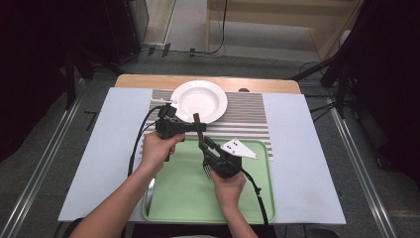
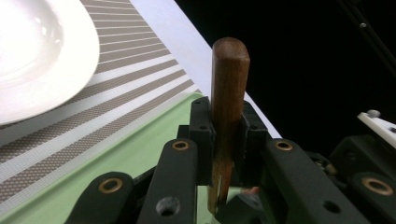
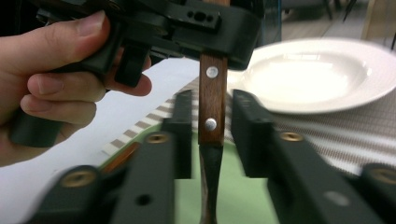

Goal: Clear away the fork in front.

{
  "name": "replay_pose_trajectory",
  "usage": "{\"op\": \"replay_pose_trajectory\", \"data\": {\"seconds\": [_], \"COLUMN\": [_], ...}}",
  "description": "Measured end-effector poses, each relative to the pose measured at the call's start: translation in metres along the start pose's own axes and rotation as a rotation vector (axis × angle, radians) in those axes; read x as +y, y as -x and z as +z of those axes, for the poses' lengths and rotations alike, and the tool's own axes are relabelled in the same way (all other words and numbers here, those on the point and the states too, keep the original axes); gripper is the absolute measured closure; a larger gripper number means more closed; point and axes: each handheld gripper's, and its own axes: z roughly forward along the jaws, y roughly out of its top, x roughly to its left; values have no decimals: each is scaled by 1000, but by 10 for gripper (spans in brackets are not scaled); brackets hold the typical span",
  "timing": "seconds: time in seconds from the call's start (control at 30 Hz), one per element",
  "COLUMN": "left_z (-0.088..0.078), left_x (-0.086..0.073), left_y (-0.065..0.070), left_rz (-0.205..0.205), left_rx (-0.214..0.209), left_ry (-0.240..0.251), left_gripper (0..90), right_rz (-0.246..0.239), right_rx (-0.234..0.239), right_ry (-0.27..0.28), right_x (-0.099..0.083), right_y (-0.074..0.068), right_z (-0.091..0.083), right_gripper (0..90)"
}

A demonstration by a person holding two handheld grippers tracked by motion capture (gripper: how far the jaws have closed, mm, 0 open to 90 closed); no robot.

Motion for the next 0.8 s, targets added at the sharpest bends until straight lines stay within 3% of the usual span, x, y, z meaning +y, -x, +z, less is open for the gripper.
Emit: {"op": "replay_pose_trajectory", "data": {"seconds": [0.1, 0.3, 0.4, 0.57, 0.7, 0.8], "left_z": [-3, -5, -6, -8, -11, -14], "left_x": [1, 2, 3, 3, 3, 4], "left_y": [-1, 1, 1, 0, 0, 0], "left_rz": [-2, 7, 17, 23, 20, 17], "left_rx": [-1, 20, 29, 37, 33, 29], "left_ry": [0, -3, -19, -38, -43, -41], "left_gripper": [800, 800, 800, 799, 799, 799], "right_rz": [-61, -40, -21, -67, -38, -20], "right_rx": [7, 58, 77, 82, 123, 155], "right_ry": [13, -42, -120, -134, -194, -199], "right_x": [0, 2, 4, 10, 13, 15], "right_y": [-1, 2, 6, 10, 17, 23], "right_z": [0, 2, 6, 3, 3, -1], "right_gripper": [599, 479, 400, 329, 286, 280]}}
